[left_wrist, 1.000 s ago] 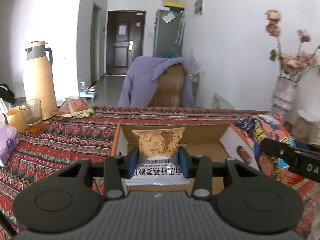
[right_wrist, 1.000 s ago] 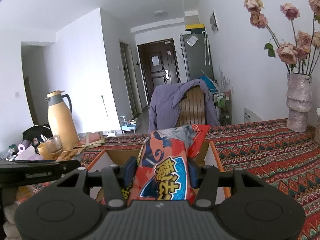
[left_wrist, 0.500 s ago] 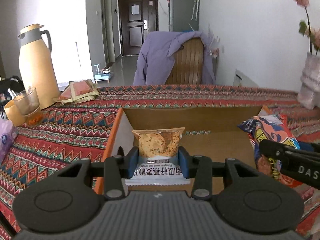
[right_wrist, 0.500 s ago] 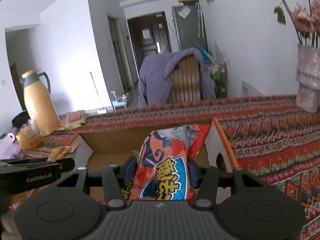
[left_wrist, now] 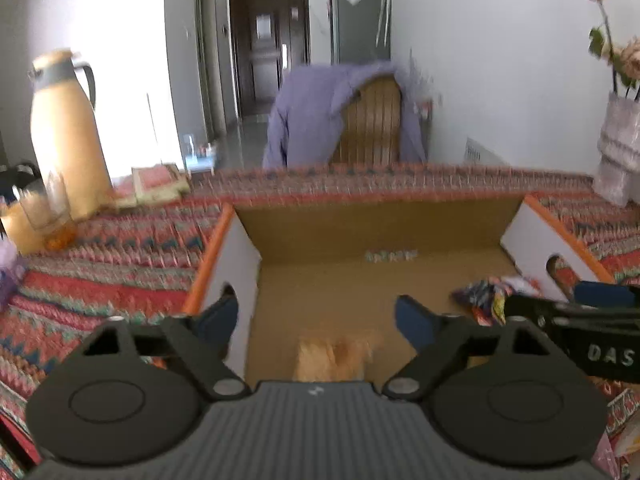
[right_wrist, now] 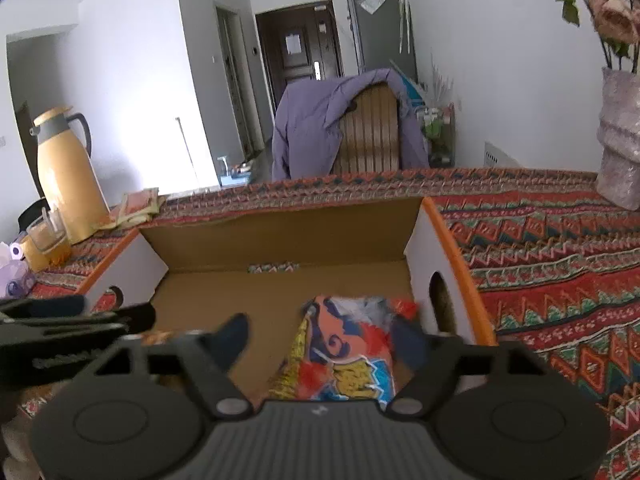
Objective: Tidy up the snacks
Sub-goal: 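Carry both packets into the cardboard box and open both grippers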
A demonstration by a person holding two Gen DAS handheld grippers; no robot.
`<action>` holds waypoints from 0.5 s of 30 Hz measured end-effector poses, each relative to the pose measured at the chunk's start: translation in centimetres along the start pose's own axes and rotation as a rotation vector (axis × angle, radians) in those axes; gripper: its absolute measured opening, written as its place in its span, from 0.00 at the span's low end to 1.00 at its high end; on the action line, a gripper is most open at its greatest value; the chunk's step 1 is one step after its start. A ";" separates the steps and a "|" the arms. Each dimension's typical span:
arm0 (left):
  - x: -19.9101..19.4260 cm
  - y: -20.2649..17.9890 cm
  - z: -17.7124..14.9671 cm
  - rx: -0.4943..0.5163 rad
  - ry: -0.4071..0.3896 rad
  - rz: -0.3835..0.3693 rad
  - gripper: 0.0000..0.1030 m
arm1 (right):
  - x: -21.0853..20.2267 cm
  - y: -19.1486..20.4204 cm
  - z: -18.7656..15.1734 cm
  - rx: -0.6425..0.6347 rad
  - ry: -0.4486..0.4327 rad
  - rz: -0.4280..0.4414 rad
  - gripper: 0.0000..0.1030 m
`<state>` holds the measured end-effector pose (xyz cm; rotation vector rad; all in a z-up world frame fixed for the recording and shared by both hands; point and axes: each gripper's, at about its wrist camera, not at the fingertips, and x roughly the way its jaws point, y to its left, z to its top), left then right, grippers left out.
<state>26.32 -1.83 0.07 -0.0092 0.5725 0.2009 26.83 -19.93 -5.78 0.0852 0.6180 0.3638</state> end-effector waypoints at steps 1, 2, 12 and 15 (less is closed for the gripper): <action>-0.4 0.1 0.0 0.000 -0.019 -0.005 0.94 | -0.4 -0.1 0.0 0.001 -0.010 0.006 0.86; -0.8 0.3 0.1 -0.007 -0.035 -0.009 0.98 | -0.8 -0.3 0.0 0.003 -0.017 0.013 0.87; -4.3 2.2 0.1 -0.069 -0.104 -0.045 1.00 | -5.6 -0.3 -0.7 -0.021 -0.099 0.022 1.00; -5.5 2.7 -0.3 -0.076 -0.109 -0.053 1.00 | -7.0 0.0 -0.8 -0.026 -0.125 0.025 1.00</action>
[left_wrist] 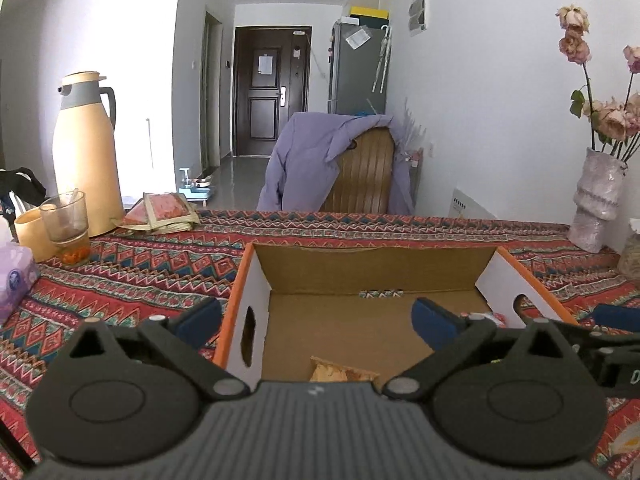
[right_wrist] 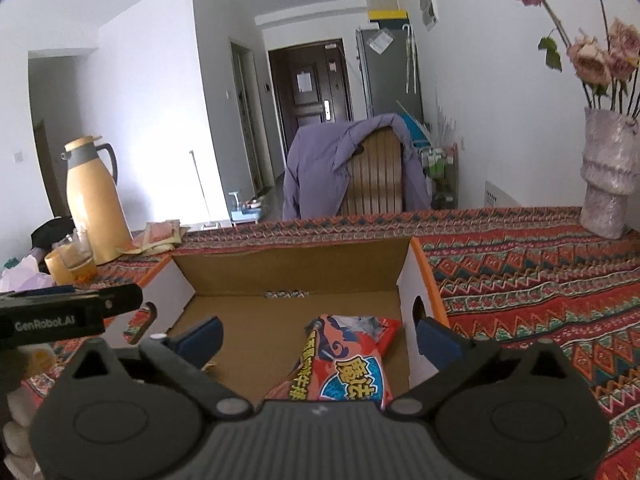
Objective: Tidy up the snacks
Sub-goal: 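Carry both packets into the cardboard box and open both grippers, then move both tools back over the snack pile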
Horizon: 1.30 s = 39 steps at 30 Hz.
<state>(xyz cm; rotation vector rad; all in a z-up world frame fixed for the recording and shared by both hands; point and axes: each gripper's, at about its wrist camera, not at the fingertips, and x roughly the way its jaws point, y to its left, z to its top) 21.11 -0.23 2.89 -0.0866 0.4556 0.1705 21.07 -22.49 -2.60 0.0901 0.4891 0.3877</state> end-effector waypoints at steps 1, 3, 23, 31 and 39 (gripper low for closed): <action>-0.6 0.2 -0.1 -0.009 -0.005 -0.009 1.00 | -0.6 0.1 0.0 -0.001 -0.008 0.002 1.00; -1.9 0.6 -0.2 -0.020 -0.009 -0.030 1.00 | -1.8 0.3 -0.2 -0.005 -0.024 0.005 1.00; -12.6 3.2 -4.6 -0.008 -0.070 -0.134 1.00 | -12.9 3.5 -5.0 -0.074 -0.047 0.002 1.00; -14.9 3.8 -7.7 0.008 -0.049 -0.150 1.00 | -15.4 4.5 -7.5 -0.086 -0.034 0.010 1.00; -16.2 4.7 -10.7 0.023 -0.016 -0.144 1.00 | -16.8 5.0 -10.3 -0.081 0.004 0.030 1.00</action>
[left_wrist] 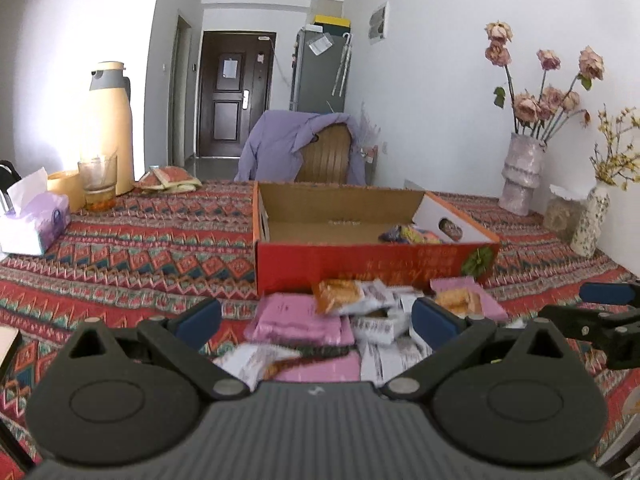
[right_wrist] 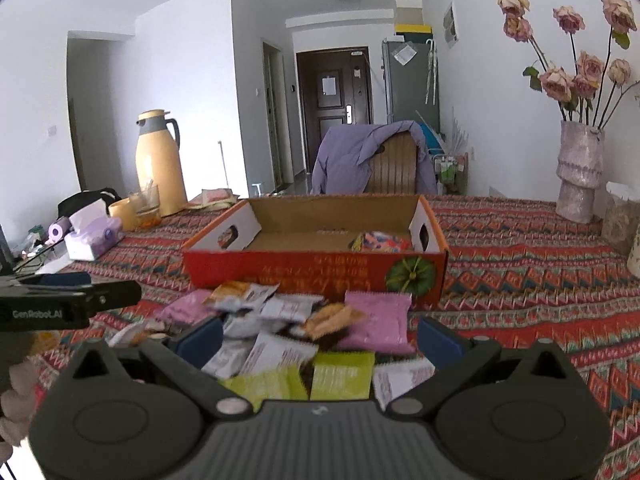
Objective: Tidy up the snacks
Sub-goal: 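Move both tools back over the snack pile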
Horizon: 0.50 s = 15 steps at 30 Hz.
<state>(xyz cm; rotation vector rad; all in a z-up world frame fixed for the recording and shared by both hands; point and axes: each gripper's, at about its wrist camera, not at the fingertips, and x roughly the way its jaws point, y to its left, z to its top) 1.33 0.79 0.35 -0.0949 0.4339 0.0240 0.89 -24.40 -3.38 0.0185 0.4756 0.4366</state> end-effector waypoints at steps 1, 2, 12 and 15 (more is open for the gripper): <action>-0.2 0.0 -0.4 0.002 0.002 0.000 1.00 | -0.1 0.1 -0.4 -0.002 0.009 0.005 1.00; -0.5 0.1 -0.8 0.001 0.006 -0.005 1.00 | -0.2 0.2 -0.8 -0.006 0.015 0.006 1.00; -1.7 -0.3 -3.6 0.023 0.029 -0.046 1.00 | -0.8 2.7 -5.0 -0.078 0.049 0.007 0.95; -1.6 -0.5 -3.9 0.024 0.039 -0.052 1.00 | -0.7 3.9 -6.1 -0.120 0.052 -0.003 0.94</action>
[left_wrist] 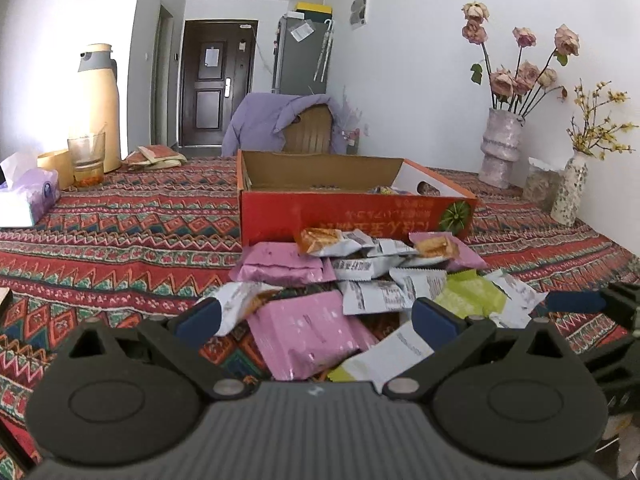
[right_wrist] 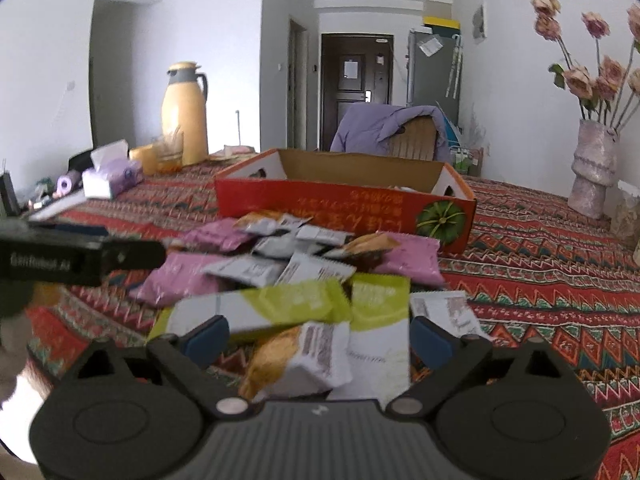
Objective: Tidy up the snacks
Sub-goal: 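Move both tools back over the snack pile, then grasp a white-and-yellow packet with the right gripper while the left grasps a pink packet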
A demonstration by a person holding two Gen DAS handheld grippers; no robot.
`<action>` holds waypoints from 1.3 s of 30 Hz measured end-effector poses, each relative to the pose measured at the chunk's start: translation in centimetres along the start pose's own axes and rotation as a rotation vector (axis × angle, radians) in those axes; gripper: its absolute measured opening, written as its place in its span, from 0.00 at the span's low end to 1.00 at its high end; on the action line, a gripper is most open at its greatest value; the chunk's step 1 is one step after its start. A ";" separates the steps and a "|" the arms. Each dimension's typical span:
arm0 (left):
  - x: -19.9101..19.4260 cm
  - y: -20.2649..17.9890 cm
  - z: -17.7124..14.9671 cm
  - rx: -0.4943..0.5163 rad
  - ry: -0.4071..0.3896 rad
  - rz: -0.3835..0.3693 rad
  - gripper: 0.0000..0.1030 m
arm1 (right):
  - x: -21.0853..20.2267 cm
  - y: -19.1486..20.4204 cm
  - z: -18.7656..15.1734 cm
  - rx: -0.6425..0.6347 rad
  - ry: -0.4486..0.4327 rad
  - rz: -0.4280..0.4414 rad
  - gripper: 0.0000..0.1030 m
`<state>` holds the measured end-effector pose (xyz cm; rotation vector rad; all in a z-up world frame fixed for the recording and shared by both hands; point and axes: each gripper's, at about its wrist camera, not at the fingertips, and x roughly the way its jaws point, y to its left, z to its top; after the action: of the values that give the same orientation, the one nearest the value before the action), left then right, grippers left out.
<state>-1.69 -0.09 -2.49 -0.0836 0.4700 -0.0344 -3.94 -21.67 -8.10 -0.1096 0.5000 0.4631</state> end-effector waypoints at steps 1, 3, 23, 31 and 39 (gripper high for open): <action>0.0 0.0 -0.1 0.000 0.002 0.000 1.00 | 0.1 0.3 -0.2 -0.012 -0.001 -0.002 0.94; -0.1 0.0 -0.2 0.001 0.003 0.000 1.00 | 0.2 1.0 -0.4 -0.040 -0.003 -0.002 0.94; -0.1 0.7 -1.5 -0.018 0.050 0.013 1.00 | 1.4 3.5 -1.8 -0.238 -0.002 -0.048 0.45; 0.1 0.8 -1.6 -0.025 0.057 0.017 1.00 | 0.0 1.8 -0.8 -0.142 -0.062 -0.023 0.45; 0.7 0.4 -1.5 -0.017 0.074 0.024 1.00 | -1.1 -0.9 0.4 -0.017 -0.122 -0.030 0.45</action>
<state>-1.75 0.12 -4.12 -0.0938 0.5449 -0.0102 -4.20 -22.82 -7.28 -0.1041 0.3741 0.4421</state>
